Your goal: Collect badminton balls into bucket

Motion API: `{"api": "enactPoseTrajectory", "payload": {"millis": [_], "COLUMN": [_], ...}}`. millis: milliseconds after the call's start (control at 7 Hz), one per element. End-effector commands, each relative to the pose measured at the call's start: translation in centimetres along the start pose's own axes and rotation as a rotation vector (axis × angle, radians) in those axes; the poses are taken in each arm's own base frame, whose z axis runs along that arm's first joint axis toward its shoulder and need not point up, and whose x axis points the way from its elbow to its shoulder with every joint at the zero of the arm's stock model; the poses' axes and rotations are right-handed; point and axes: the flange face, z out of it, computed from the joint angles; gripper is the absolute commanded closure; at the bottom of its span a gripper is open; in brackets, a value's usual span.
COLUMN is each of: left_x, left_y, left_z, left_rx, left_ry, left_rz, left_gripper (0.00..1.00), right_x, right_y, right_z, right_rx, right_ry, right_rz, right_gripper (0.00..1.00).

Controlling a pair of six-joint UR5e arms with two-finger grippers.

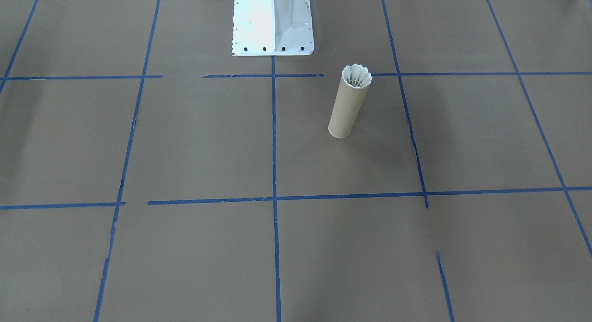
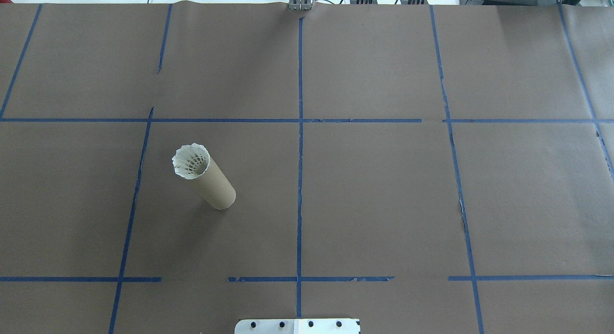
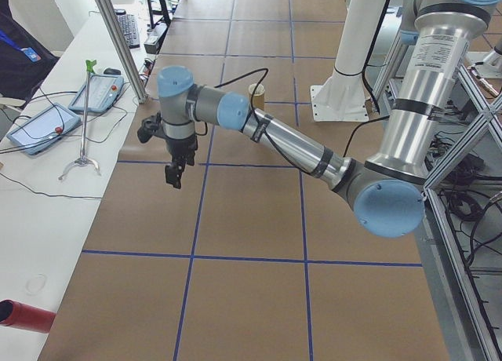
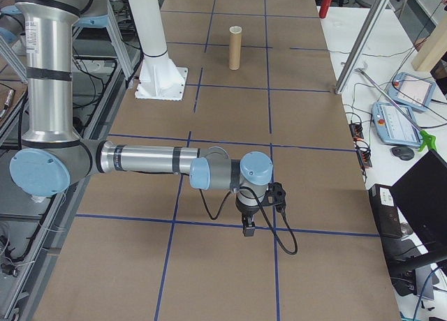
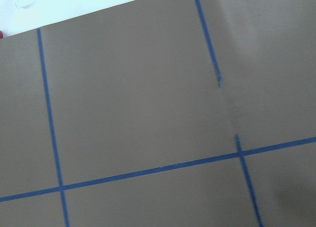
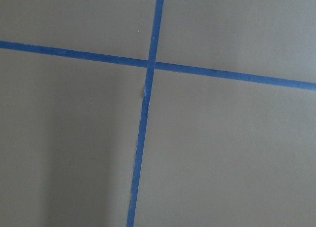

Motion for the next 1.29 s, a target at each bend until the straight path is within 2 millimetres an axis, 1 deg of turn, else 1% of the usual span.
{"api": "enactPoseTrajectory", "payload": {"millis": [0,143,286,429,571,1143], "left_x": [-7.6,-8.6,-9.3,-9.4,-9.5,-9.4], "left_y": [6.4,6.9,7.7,8.6,9.4,9.2], "left_z": [7.3,7.9,7.8,8.3,8.6,8.1], "left_rx": [-0.075,-0.084,-0.085,-0.087,-0.091,-0.081], "left_ry": [0.051,0.054,0.113,0.2,0.2,0.188], "left_rz": [-0.089,-0.101,-0.147,-0.178,-0.182,-0.169], "left_gripper": [0.0,0.0,0.0,0.0,0.0,0.0], "right_x": [0.0,0.0,0.0,0.0,0.0,0.0], "right_y": [0.0,0.0,0.0,0.0,0.0,0.0], "right_z": [0.0,0.0,0.0,0.0,0.0,0.0], "right_rx": [0.0,0.0,0.0,0.0,0.0,0.0], "right_ry": [0.0,0.0,0.0,0.0,0.0,0.0], "right_rz": [0.0,0.0,0.0,0.0,-0.001,0.0], "right_gripper": [0.0,0.0,0.0,0.0,0.0,0.0]}}
